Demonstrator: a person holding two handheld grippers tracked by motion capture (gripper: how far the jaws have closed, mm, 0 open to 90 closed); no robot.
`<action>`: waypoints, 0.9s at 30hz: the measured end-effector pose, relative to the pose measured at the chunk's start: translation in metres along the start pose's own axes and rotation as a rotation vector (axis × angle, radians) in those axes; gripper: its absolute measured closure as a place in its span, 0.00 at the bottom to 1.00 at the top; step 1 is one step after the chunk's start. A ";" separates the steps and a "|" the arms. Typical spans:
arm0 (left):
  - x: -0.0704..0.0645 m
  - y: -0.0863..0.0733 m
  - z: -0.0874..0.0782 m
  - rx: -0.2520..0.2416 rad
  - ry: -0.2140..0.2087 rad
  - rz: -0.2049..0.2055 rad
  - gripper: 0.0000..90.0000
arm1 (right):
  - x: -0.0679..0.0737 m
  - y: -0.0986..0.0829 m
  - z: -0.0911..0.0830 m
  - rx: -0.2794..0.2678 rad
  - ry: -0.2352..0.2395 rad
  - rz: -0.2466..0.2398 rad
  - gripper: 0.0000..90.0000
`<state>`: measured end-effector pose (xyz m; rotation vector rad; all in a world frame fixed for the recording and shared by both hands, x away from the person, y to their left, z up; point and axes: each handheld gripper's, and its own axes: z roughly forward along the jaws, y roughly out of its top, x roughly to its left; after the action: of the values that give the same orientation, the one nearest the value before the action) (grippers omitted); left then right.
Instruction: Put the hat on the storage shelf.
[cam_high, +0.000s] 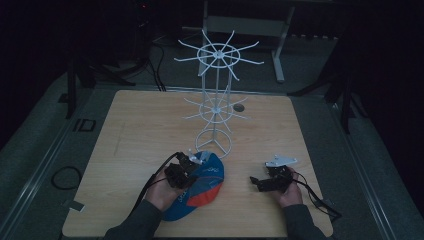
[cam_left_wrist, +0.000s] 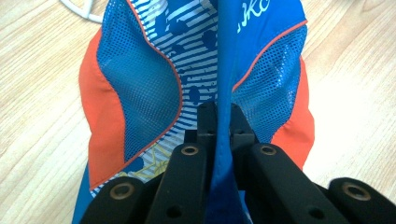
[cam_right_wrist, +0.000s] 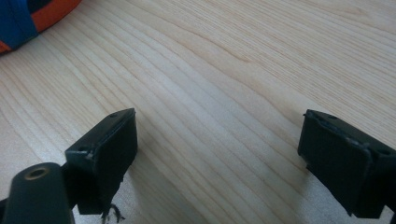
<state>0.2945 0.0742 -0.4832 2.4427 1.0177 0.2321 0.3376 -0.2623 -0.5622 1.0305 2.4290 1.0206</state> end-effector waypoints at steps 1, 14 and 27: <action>0.000 0.000 -0.001 -0.001 0.000 0.006 0.99 | 0.000 0.000 0.000 0.000 0.000 0.000 0.13; 0.007 -0.004 -0.011 -0.019 -0.006 0.010 1.00 | 0.000 0.000 0.000 0.000 0.000 0.000 0.13; 0.017 -0.006 -0.025 -0.061 -0.001 -0.011 1.00 | 0.000 0.000 0.000 0.000 0.000 0.000 0.13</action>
<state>0.2941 0.0989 -0.4651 2.3817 1.0081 0.2543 0.3376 -0.2623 -0.5622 1.0306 2.4293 1.0204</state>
